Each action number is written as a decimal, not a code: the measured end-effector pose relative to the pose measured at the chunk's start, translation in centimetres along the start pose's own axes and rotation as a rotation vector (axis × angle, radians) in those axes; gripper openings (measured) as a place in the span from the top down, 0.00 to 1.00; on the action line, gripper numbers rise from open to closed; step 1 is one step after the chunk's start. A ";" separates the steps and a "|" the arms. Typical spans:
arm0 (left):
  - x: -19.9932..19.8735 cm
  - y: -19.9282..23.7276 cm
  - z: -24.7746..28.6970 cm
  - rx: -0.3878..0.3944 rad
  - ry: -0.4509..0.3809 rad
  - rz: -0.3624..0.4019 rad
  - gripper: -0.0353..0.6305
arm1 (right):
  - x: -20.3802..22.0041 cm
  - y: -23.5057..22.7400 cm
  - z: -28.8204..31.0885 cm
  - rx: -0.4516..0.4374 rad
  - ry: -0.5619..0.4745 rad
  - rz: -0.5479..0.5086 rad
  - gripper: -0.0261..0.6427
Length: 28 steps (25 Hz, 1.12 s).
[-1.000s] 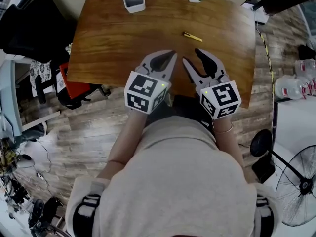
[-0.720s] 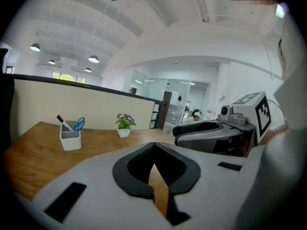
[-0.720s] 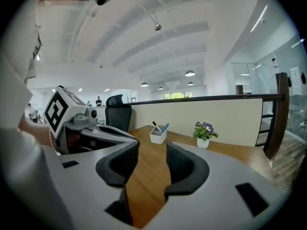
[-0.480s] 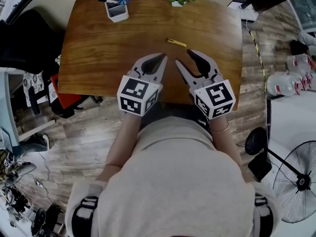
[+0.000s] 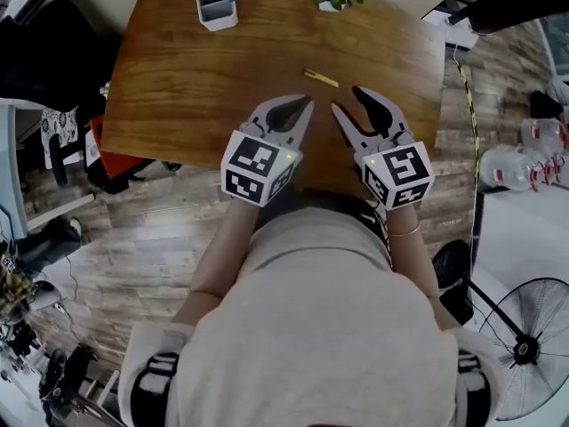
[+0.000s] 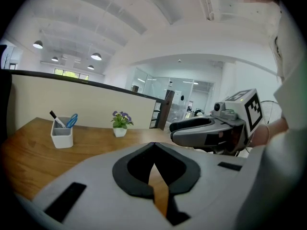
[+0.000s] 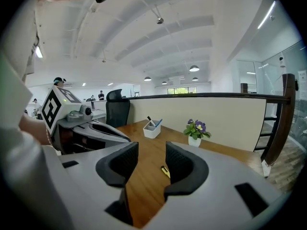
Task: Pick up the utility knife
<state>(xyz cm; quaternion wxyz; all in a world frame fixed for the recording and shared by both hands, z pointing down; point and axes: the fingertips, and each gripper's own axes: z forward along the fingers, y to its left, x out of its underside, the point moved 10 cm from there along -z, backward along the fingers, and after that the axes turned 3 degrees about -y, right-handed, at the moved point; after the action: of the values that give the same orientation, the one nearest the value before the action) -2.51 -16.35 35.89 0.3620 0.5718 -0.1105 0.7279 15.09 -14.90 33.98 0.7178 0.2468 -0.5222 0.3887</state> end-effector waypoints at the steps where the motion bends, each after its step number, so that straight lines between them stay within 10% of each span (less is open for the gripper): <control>1: 0.2 0.1 0.1 0.001 0.002 0.001 0.93 | 0.2 -0.2 0.3 -0.009 0.009 -0.001 0.68; 28: 5.1 5.7 3.6 -0.128 0.180 -0.135 0.93 | 5.4 -4.4 11.6 -0.255 0.287 -0.221 0.71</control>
<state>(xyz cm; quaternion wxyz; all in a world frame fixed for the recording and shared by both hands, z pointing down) -3.96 -20.47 43.17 0.4542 0.4860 -0.0850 0.7418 12.99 -24.65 43.15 0.8486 0.1518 -0.4292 0.2695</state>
